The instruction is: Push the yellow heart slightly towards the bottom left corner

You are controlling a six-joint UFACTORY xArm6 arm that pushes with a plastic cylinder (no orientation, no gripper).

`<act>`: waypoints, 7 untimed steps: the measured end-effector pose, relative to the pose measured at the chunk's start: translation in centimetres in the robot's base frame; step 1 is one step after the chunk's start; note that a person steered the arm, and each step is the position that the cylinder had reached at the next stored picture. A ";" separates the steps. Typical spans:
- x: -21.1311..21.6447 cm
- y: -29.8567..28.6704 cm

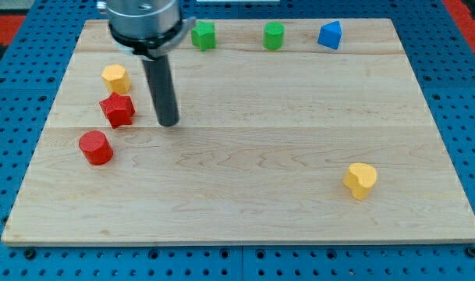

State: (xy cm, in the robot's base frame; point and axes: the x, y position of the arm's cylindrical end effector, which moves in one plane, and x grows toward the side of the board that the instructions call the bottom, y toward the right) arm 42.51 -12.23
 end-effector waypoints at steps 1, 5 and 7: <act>-0.5 -3.3; -1.0 9.7; 0.5 16.9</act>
State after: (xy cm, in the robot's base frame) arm 43.02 4.70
